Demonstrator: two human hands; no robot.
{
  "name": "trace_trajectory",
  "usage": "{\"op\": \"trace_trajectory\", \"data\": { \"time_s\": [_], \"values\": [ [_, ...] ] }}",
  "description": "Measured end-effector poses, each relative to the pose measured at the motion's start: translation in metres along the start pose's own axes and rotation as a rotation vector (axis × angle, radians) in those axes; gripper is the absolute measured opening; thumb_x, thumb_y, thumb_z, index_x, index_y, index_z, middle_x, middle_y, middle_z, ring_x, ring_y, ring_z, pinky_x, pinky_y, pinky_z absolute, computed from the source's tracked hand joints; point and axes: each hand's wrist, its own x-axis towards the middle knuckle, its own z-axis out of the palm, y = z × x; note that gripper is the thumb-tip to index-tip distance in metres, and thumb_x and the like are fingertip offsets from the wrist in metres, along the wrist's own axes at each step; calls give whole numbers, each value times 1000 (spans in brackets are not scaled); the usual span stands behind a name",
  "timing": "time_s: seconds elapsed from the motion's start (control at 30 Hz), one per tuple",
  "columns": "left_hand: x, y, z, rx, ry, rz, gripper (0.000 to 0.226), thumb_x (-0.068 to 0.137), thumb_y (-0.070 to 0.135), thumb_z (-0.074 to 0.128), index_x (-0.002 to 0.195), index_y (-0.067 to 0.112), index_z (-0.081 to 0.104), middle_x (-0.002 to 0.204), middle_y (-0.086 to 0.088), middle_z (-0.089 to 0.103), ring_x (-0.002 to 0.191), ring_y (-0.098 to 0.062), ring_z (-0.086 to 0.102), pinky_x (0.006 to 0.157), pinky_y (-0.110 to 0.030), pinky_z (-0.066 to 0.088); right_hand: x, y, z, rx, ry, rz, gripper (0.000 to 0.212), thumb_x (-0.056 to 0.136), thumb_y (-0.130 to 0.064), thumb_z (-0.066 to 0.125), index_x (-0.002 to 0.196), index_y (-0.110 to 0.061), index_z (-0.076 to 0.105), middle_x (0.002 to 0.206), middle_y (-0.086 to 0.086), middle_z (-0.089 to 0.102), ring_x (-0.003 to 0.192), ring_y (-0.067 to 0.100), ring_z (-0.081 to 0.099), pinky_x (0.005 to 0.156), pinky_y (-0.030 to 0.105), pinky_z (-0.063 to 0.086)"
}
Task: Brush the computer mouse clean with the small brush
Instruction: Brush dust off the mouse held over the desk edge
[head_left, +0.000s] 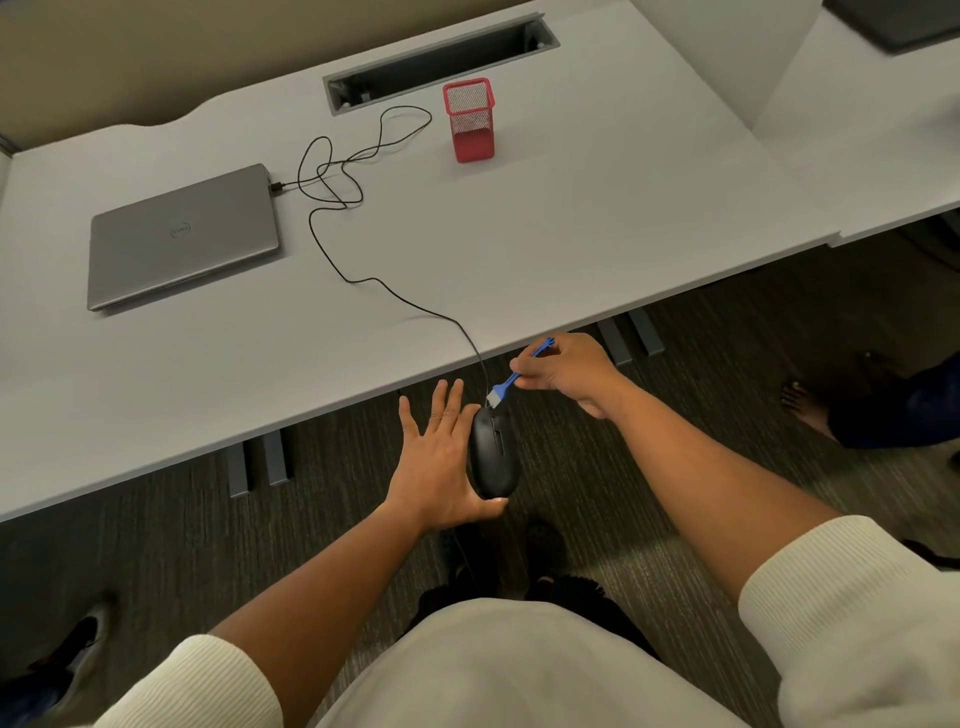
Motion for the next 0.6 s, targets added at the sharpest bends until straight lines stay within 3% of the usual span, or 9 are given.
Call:
{"op": "trace_trajectory", "data": {
  "time_s": [0.1, 0.23, 0.4, 0.5, 0.6],
  "values": [
    [0, 1, -2, 29, 8, 23, 128, 59, 95, 49, 156, 15, 23, 168, -13, 0, 154, -28, -17, 117, -68, -11, 0, 1, 5, -81, -32, 27, 17, 82, -7, 78, 97, -4, 71, 97, 10, 74, 88, 16, 75, 75, 24, 61],
    [-5, -2, -1, 111, 5, 87, 127, 61, 92, 51, 155, 12, 24, 168, -16, 1, 154, -31, -13, 116, -71, -8, 4, 6, 1, -224, 98, 18, 17, 83, -7, 77, 98, -3, 70, 94, 9, 74, 86, 14, 74, 82, 30, 61],
    [-7, -5, 1, 177, 4, 166, 127, 62, 91, 49, 155, 8, 27, 168, -18, 0, 155, -32, -11, 115, -74, -2, 1, 1, -6, -68, -16, 17, 18, 81, -7, 79, 97, -5, 72, 98, 10, 75, 87, 15, 76, 69, 20, 60],
    [-7, -5, 2, 180, 6, 177, 126, 61, 91, 50, 154, 8, 29, 167, -18, 1, 155, -32, -11, 115, -74, 0, 0, 2, -4, -198, -78, 9, 17, 82, -8, 78, 97, -4, 72, 97, 10, 75, 87, 15, 75, 75, 25, 62],
    [-7, -7, 2, 186, 2, 166, 126, 61, 91, 50, 154, 9, 29, 167, -19, 2, 155, -33, -10, 115, -74, 0, 1, 7, -3, -398, -11, -2, 12, 83, -11, 76, 94, -7, 71, 90, 9, 75, 84, 15, 75, 82, 31, 61]
  ]
}}
